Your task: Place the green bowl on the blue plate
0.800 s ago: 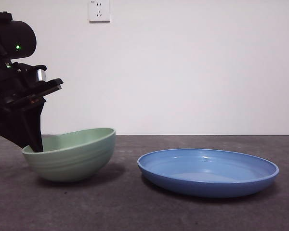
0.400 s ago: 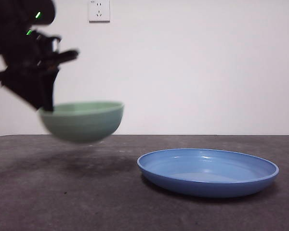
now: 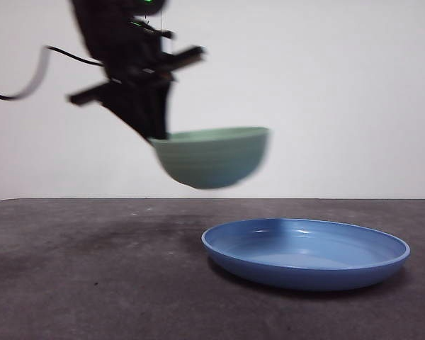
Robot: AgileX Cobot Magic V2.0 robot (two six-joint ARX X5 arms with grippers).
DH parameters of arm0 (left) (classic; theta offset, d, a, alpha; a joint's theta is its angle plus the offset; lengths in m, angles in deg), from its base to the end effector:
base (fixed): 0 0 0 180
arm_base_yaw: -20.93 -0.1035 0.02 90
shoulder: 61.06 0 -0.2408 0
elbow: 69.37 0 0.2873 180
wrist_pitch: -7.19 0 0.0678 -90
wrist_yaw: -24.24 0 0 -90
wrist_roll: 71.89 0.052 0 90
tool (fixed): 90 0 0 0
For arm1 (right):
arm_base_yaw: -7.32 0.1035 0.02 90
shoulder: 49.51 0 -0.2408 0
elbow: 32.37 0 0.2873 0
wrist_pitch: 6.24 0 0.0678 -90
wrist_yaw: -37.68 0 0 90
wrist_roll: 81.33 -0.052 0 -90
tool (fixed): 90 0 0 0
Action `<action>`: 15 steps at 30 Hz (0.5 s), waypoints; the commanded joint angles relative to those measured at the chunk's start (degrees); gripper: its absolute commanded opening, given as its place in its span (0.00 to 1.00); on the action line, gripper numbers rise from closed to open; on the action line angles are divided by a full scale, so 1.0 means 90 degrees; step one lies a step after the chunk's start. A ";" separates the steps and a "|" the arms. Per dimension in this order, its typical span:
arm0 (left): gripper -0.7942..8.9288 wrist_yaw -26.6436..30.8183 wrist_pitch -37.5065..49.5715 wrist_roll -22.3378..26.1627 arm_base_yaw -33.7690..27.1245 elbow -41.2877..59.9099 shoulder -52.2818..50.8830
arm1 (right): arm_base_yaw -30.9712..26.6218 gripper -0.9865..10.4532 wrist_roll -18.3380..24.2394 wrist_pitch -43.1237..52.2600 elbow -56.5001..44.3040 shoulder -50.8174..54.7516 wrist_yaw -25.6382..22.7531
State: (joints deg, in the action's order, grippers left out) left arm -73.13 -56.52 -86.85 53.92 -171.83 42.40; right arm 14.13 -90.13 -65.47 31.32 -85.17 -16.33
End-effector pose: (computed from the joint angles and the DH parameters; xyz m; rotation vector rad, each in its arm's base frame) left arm 0.3439 -0.2312 0.2247 0.0309 1.1905 -0.4738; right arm 0.1671 0.0507 0.3220 0.2832 0.5951 0.6865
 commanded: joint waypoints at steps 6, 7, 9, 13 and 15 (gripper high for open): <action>0.10 0.0010 -0.0182 -0.0083 0.0758 -0.1234 0.1416 | 0.0032 0.57 0.0051 0.0044 0.0107 -0.0019 0.0005; 0.10 0.0010 -0.0185 -0.0083 0.0804 -0.1321 0.1520 | 0.0032 0.57 0.0049 0.0044 0.0107 -0.0019 0.0005; 0.10 0.0010 -0.0187 -0.0085 0.0901 -0.1501 0.1756 | 0.0032 0.57 0.0049 0.0044 0.0107 -0.0019 0.0005; 0.10 0.0010 -0.0199 -0.0085 0.1049 -0.1651 0.2021 | 0.0032 0.57 0.0049 0.0041 0.0104 -0.0019 0.0005; 0.10 0.0010 -0.0228 -0.0083 0.1100 -0.1651 0.2130 | 0.0032 0.57 0.0049 0.0041 0.0107 -0.0019 0.0005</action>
State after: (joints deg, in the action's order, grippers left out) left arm -73.13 -58.77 -87.36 63.28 -184.77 60.02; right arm 14.13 -90.13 -65.45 31.32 -85.17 -16.33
